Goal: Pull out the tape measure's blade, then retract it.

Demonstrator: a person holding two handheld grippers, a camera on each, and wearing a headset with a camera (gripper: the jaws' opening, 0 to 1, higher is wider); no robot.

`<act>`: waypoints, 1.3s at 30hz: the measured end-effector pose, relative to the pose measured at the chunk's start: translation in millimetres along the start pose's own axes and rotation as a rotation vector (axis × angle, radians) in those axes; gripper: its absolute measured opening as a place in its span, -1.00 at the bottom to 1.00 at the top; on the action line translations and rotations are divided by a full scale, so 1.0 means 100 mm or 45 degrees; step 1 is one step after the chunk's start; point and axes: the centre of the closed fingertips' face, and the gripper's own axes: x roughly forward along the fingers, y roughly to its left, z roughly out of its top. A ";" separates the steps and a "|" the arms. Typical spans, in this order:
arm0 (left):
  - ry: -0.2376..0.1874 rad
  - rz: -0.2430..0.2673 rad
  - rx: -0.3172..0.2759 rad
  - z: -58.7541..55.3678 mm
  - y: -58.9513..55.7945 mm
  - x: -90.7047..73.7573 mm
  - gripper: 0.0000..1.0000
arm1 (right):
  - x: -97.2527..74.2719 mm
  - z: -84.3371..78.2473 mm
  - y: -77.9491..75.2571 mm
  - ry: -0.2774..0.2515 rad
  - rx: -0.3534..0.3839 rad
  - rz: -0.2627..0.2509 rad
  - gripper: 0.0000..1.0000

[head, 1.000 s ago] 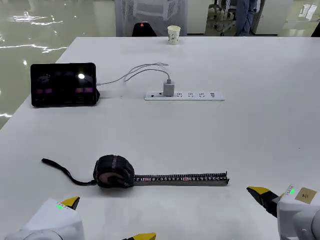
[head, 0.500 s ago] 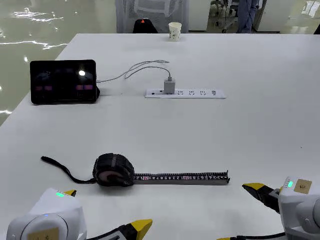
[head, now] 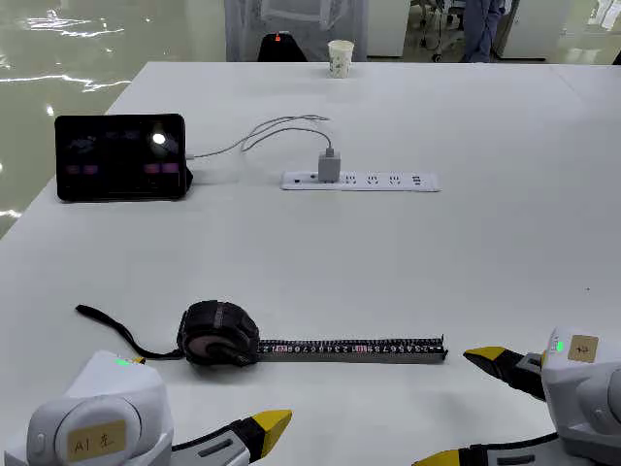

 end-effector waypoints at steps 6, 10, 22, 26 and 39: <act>0.005 0.007 0.005 0.00 0.03 0.08 0.98 | 0.02 -0.03 -0.12 0.023 -0.040 0.021 0.55; 0.008 0.012 0.002 0.00 0.06 0.13 0.98 | 0.03 -0.04 -0.19 0.033 -0.060 0.035 0.48; 0.011 0.028 -0.006 0.04 0.15 0.23 0.98 | 0.09 -0.04 -0.43 0.064 -0.150 0.077 0.29; 0.017 0.031 -0.007 0.03 0.17 0.28 0.98 | 0.12 -0.02 -0.50 0.083 -0.185 0.094 0.24; 0.019 0.039 -0.028 0.05 0.20 0.40 0.98 | 0.24 -0.05 -0.68 0.150 -0.294 0.184 -0.05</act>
